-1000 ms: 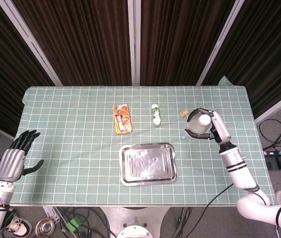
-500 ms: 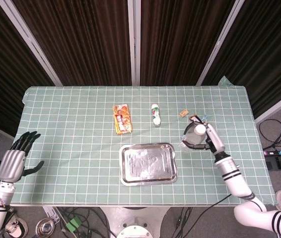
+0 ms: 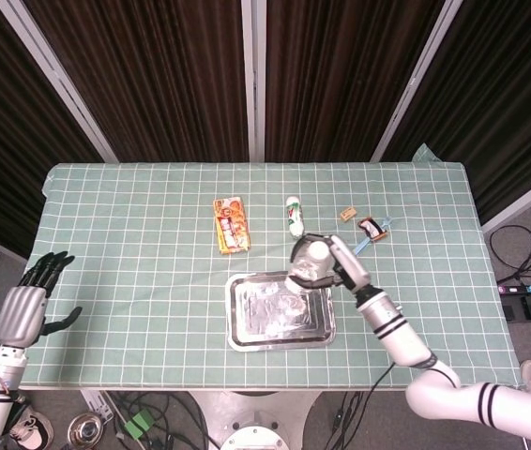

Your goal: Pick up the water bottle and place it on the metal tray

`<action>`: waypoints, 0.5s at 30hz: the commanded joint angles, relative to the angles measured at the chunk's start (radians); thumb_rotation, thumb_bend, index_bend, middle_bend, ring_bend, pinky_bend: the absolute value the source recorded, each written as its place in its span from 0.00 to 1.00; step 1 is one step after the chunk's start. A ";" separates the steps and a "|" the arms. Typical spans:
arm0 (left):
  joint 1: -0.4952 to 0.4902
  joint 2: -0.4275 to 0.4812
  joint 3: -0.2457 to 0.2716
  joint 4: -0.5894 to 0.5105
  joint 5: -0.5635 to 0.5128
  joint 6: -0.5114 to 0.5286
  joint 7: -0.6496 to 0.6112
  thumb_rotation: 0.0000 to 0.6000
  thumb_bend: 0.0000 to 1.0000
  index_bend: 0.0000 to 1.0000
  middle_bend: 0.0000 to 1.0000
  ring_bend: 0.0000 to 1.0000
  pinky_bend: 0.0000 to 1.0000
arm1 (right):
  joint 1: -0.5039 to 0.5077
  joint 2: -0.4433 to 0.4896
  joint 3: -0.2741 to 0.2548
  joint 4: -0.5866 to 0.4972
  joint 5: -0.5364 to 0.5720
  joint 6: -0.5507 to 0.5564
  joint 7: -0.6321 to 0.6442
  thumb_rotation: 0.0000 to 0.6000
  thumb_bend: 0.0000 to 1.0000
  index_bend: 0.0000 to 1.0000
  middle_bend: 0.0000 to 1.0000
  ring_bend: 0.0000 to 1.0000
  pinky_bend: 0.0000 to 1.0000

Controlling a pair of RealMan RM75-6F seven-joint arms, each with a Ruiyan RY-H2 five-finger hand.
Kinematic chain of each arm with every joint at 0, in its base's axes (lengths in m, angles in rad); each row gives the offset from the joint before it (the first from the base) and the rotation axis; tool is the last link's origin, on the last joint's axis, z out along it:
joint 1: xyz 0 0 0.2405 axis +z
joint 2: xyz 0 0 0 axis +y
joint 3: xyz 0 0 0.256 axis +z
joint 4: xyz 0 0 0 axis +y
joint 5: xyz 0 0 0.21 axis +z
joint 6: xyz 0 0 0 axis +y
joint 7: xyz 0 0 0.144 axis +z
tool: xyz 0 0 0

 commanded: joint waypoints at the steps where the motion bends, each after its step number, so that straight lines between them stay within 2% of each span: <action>1: 0.003 0.006 -0.004 0.002 -0.005 0.003 -0.012 1.00 0.28 0.17 0.18 0.09 0.19 | -0.086 0.113 0.009 -0.024 0.009 0.081 -0.036 1.00 0.14 0.68 0.55 0.39 0.42; 3: 0.004 0.010 -0.003 0.003 -0.005 0.003 -0.019 1.00 0.28 0.17 0.18 0.09 0.19 | -0.131 0.160 0.000 -0.028 0.016 0.110 -0.001 1.00 0.14 0.68 0.55 0.39 0.42; 5: 0.003 0.009 0.002 0.001 -0.001 -0.004 -0.016 1.00 0.28 0.17 0.18 0.09 0.19 | -0.126 0.151 -0.016 -0.036 0.003 0.086 0.022 1.00 0.14 0.68 0.56 0.39 0.42; 10: 0.003 0.003 0.006 -0.014 0.005 -0.002 0.013 1.00 0.28 0.17 0.18 0.09 0.19 | -0.020 0.003 -0.031 -0.004 -0.013 -0.014 -0.025 1.00 0.14 0.68 0.56 0.39 0.42; 12: 0.003 0.004 0.003 -0.020 0.003 0.001 0.024 1.00 0.28 0.17 0.18 0.09 0.19 | -0.007 -0.018 -0.026 0.004 -0.002 -0.018 -0.050 1.00 0.14 0.68 0.56 0.39 0.42; 15: 0.004 0.007 -0.004 -0.023 -0.002 0.006 0.018 1.00 0.28 0.17 0.18 0.09 0.19 | -0.064 0.061 -0.027 -0.011 -0.003 0.046 -0.051 1.00 0.14 0.68 0.56 0.39 0.42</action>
